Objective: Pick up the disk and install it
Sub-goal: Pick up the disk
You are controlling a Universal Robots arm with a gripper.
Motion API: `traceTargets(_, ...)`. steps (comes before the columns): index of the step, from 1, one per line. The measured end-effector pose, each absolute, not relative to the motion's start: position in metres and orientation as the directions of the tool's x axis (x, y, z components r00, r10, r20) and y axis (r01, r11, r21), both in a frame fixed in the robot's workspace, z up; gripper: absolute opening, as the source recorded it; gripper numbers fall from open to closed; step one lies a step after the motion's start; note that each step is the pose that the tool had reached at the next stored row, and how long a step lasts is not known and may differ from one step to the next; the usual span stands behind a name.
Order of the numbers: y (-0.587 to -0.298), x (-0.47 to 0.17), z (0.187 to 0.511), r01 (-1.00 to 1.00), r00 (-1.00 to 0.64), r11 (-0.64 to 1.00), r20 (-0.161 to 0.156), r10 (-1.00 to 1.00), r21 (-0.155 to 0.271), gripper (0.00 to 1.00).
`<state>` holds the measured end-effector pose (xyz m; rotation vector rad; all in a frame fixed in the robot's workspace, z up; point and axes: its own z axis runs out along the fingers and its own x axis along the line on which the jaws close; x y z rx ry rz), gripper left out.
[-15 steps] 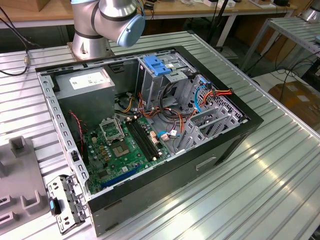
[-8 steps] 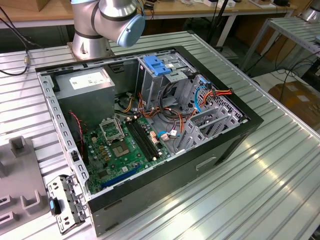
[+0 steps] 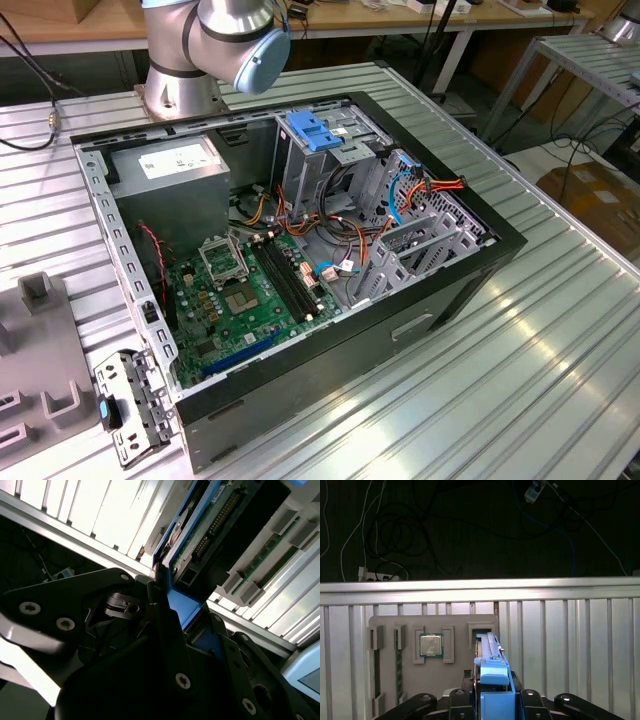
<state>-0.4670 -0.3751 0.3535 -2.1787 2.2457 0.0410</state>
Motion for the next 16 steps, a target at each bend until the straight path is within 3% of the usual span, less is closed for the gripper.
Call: traceTargets(16, -0.3751, -0.467, 0.3621, -0.999, -0.03, 0.03, -0.027, -0.999, 0.01, 0.37)
